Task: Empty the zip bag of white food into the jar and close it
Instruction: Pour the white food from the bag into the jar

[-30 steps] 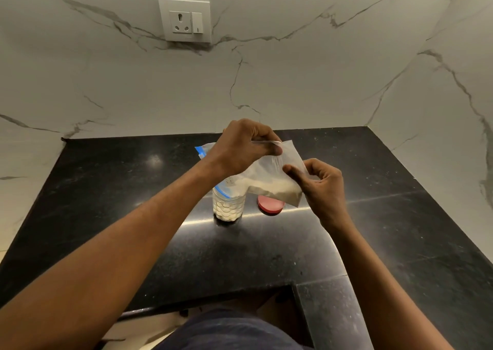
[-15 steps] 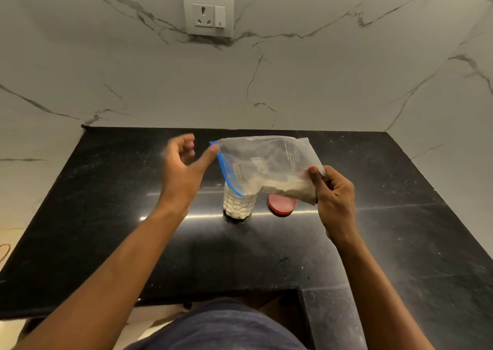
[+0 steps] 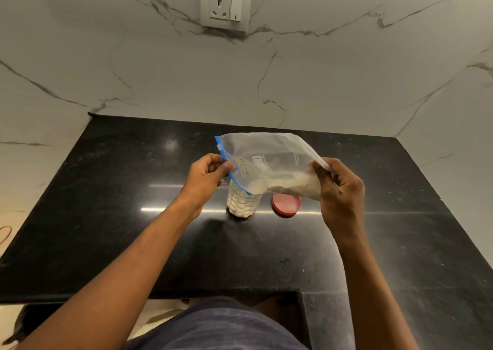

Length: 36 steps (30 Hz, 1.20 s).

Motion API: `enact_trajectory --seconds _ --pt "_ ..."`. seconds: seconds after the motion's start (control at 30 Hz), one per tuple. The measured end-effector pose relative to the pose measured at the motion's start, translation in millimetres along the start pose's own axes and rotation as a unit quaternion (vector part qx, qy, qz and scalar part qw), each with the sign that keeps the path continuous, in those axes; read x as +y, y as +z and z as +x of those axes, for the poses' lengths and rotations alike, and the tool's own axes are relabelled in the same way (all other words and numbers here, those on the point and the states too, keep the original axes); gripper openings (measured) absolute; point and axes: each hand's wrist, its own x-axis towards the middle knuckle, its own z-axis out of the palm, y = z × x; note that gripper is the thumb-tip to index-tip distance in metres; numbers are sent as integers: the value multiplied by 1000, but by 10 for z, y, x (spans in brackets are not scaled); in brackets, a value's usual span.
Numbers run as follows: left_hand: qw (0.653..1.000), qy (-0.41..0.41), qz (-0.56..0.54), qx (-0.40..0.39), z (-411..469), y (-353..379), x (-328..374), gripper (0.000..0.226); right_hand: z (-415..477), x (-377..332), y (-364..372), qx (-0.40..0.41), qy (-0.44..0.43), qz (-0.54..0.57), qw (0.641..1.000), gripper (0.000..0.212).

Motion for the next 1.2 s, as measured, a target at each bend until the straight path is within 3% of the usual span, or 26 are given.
enact_trajectory --seconds 0.63,0.83,1.2 --pt "1000 25 -12 10 28 -20 -18 12 10 -82 42 -4 -4 -23 1000 15" --pt "999 24 -42 10 14 -7 -9 11 -119 -103 65 -42 -87 -100 990 13" --pt "999 6 -42 21 29 -33 -57 12 -29 -113 70 -15 -124 -115 985 12"
